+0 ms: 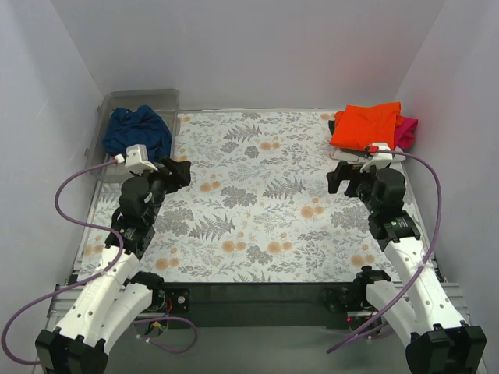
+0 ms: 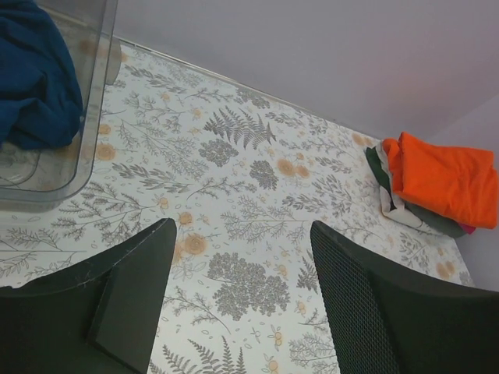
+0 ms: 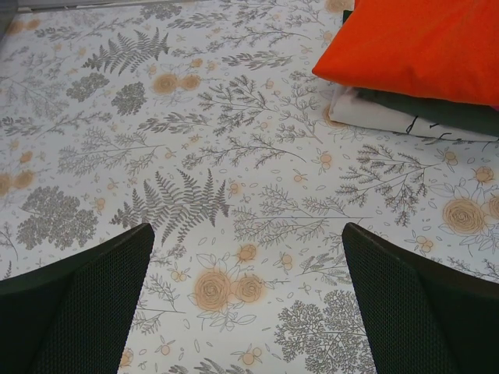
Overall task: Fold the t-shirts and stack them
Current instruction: Grab the tshirt from the pile
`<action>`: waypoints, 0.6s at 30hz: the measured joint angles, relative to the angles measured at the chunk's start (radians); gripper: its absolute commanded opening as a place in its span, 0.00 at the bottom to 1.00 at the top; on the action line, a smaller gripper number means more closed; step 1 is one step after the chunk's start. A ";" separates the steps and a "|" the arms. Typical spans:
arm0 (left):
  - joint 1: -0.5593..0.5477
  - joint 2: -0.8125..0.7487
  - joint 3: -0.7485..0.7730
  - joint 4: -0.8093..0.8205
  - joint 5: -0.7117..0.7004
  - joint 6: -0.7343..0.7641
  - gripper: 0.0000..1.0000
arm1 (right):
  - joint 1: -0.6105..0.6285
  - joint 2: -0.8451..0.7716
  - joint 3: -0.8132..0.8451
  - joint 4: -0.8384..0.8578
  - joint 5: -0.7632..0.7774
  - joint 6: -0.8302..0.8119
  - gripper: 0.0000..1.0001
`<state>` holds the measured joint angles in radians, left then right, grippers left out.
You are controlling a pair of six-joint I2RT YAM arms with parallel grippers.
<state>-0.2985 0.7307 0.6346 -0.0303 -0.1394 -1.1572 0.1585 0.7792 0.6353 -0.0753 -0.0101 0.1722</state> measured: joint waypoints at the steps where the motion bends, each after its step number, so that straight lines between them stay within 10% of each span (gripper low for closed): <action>1: 0.000 0.003 0.000 0.000 -0.005 0.002 0.65 | 0.000 -0.003 -0.002 0.001 0.000 0.000 0.98; 18: 0.000 0.121 0.036 0.011 -0.097 0.094 0.83 | 0.000 -0.036 -0.013 0.001 0.000 0.000 0.98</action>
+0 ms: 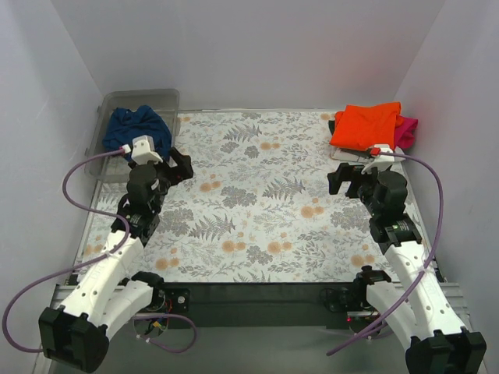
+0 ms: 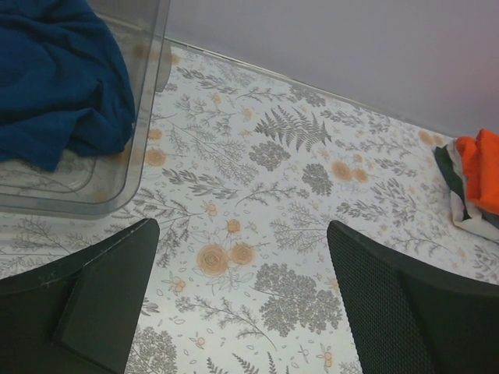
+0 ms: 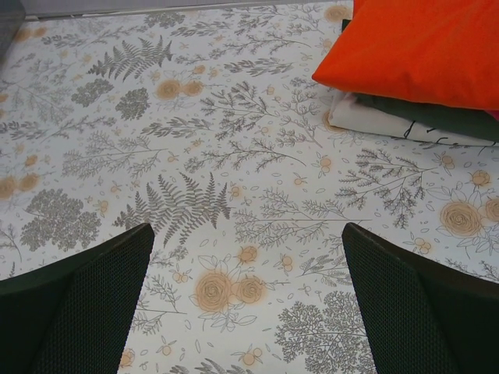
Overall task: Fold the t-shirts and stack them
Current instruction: Grab the tshirt from the pile
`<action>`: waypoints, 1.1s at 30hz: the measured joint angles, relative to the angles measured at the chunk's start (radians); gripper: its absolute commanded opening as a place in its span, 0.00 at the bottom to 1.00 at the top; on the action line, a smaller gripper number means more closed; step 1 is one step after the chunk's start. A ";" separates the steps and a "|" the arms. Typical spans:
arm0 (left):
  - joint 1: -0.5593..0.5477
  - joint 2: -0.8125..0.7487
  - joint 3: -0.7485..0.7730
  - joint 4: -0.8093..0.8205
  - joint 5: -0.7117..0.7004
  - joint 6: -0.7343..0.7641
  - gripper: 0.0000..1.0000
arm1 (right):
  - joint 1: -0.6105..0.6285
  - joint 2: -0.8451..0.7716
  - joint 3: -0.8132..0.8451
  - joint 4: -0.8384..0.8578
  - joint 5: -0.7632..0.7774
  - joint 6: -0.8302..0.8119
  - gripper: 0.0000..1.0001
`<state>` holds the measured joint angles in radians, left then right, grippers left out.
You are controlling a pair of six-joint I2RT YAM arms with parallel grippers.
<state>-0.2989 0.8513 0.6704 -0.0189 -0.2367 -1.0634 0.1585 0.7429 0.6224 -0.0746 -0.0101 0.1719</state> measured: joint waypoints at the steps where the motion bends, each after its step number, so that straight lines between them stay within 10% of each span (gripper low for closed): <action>1: 0.000 0.021 0.018 -0.004 -0.007 0.010 0.85 | 0.000 -0.003 -0.001 0.000 0.000 0.000 0.98; 33: 0.495 1.123 0.621 0.045 0.008 0.085 0.85 | 0.000 -0.014 -0.017 0.000 -0.026 0.000 0.98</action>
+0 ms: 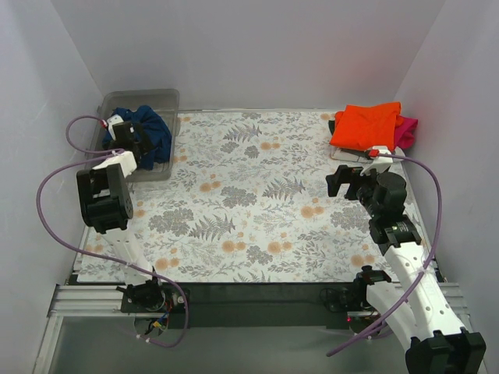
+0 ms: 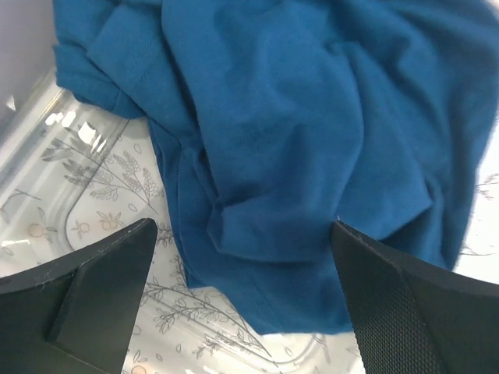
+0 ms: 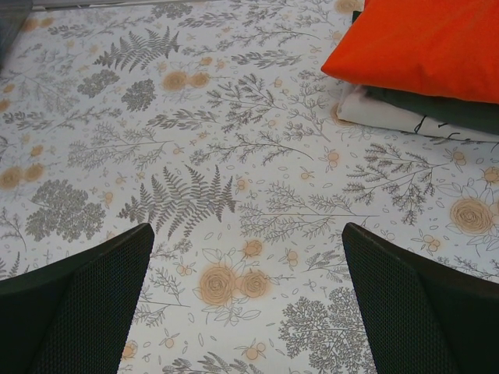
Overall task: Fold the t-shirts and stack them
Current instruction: Grab the tshirt from the pile
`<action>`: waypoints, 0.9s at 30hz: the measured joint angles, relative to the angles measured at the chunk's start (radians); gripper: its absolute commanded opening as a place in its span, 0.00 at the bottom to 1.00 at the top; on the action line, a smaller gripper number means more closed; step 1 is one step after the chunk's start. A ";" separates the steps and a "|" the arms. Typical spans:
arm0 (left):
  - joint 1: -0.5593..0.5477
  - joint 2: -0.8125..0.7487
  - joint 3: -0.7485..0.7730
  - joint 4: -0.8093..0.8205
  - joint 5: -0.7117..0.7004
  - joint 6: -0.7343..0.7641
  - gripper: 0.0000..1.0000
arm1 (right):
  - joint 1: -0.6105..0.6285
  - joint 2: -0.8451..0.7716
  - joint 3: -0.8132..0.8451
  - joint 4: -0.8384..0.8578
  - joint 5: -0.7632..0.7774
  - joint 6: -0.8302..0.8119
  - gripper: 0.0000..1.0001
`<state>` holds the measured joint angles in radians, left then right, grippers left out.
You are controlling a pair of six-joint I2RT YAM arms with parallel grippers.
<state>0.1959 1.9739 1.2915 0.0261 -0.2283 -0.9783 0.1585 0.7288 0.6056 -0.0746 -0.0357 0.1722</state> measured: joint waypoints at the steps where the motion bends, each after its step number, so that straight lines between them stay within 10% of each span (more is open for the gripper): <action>1: 0.002 0.012 0.000 0.005 0.002 -0.002 0.84 | 0.000 0.002 0.000 0.000 -0.001 0.000 0.98; 5: 0.001 0.048 0.024 0.024 0.009 -0.006 0.68 | 0.000 0.006 0.000 0.000 -0.004 0.000 0.98; 10: 0.000 0.077 0.063 0.035 0.028 -0.019 0.03 | 0.000 0.011 0.000 0.000 -0.005 0.000 0.99; 27: 0.001 -0.282 0.117 0.006 0.383 -0.138 0.00 | 0.000 0.031 0.000 0.000 -0.017 0.000 0.98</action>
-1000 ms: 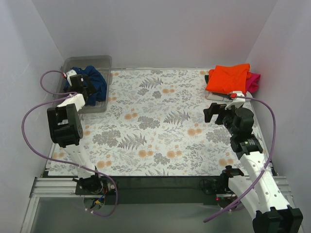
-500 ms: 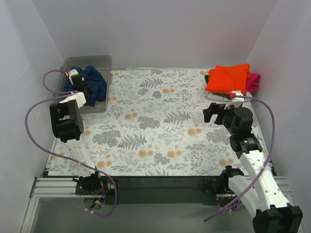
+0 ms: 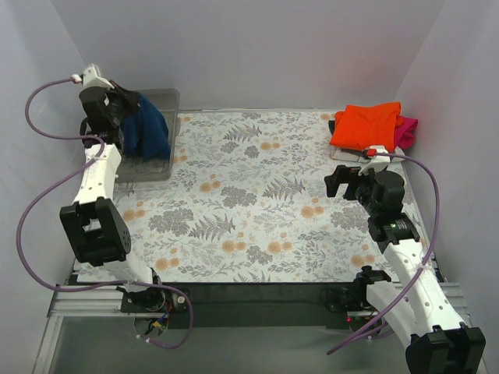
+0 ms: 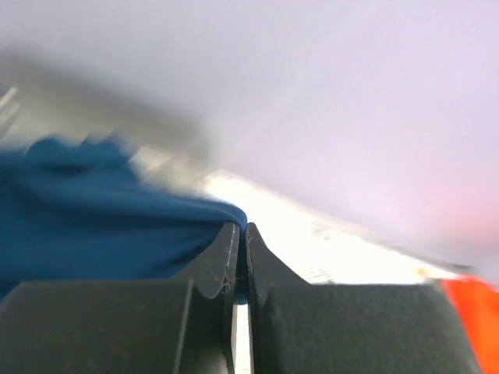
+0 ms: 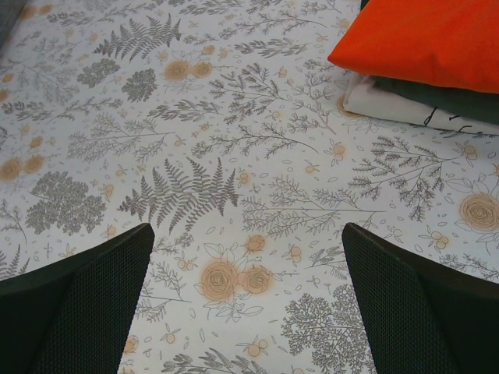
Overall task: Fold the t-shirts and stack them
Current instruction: Grab the tshirt from the pile, then move the tshirt to the center of the board
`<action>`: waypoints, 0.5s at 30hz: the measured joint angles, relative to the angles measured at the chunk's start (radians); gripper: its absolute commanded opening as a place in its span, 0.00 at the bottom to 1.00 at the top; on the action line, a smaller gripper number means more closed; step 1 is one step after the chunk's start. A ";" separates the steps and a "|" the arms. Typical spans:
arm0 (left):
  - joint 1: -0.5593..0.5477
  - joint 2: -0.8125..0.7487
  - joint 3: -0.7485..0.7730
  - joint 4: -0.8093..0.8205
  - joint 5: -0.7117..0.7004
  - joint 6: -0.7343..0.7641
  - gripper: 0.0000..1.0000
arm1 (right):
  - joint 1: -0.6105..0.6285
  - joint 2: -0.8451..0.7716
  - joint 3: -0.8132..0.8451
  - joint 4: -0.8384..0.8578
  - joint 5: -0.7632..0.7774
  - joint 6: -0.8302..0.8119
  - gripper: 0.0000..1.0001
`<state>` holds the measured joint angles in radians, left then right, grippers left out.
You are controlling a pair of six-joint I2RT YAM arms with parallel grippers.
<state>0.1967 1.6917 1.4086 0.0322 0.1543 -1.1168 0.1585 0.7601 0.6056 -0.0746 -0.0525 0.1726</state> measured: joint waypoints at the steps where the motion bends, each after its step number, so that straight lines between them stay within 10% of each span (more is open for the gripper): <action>1: 0.000 -0.037 0.019 0.021 0.059 -0.028 0.00 | 0.000 0.000 0.000 0.000 0.000 0.000 0.98; 15: -0.119 -0.085 0.280 0.745 0.789 -0.649 0.00 | 0.000 0.019 -0.001 0.003 -0.014 0.005 0.98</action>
<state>0.0776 1.6062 1.6882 0.7769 0.9428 -1.7657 0.1585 0.7788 0.6048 -0.0711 -0.0669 0.1772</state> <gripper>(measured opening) 0.030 0.978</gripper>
